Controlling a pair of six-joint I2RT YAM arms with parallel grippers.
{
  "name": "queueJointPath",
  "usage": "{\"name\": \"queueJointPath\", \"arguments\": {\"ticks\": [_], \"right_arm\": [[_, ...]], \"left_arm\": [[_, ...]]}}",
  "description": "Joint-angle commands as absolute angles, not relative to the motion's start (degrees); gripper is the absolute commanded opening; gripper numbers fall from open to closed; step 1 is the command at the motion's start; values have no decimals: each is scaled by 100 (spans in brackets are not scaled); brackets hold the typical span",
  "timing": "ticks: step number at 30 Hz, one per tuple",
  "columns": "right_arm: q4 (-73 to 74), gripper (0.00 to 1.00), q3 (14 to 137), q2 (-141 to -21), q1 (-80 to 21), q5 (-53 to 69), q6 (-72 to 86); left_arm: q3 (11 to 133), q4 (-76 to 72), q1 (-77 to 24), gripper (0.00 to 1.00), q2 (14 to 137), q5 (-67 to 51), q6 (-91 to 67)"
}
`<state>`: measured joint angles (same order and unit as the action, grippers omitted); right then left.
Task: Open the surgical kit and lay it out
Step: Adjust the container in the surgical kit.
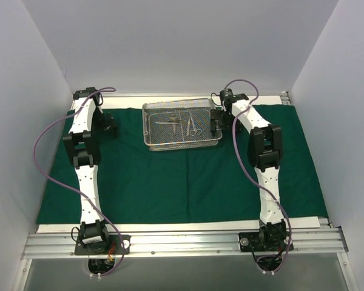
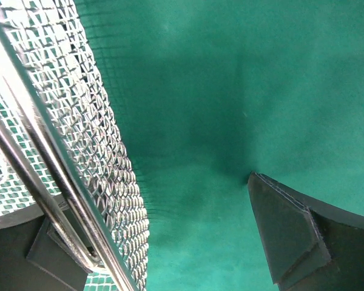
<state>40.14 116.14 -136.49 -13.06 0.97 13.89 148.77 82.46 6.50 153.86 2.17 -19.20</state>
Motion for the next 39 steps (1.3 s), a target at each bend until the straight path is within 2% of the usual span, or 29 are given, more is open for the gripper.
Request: {"name": "queueJointPath", "arguments": {"ticks": [1, 3, 7, 14, 19, 25, 29, 32, 39], "right_arm": [[3981, 100, 11812, -14335, -1231, 438, 1652], [3912, 100, 11900, -14388, -1222, 754, 1749], [3718, 100, 12111, -14327, -1222, 1300, 1933], [3867, 100, 12367, -13397, -976, 907, 2363], [3736, 100, 10904, -12350, -581, 720, 2575], [3560, 100, 9003, -11172, -256, 19, 2426], [3077, 100, 8017, -10934, -106, -123, 2338], [2733, 100, 8111, -11152, -184, 342, 1927], [3101, 100, 9657, -11996, -430, 510, 1451]], "left_arm": [[15003, 7489, 791, 95, 15882, 160, -1811], [15055, 7321, 835, 94, 15960, -366, -1741], [15284, 7488, 914, 93, 16041, -159, -1766], [15021, 7234, 1134, 97, 15013, -53, -1837], [14329, 7041, 1029, 97, 14231, 202, -2144], [13686, 7339, 835, 97, 13958, 589, -2276], [12406, 6875, 826, 97, 13492, 615, -2206], [11954, 6619, 800, 97, 13228, 387, -2162], [11866, 6732, 554, 97, 13219, 386, -2197]]}}
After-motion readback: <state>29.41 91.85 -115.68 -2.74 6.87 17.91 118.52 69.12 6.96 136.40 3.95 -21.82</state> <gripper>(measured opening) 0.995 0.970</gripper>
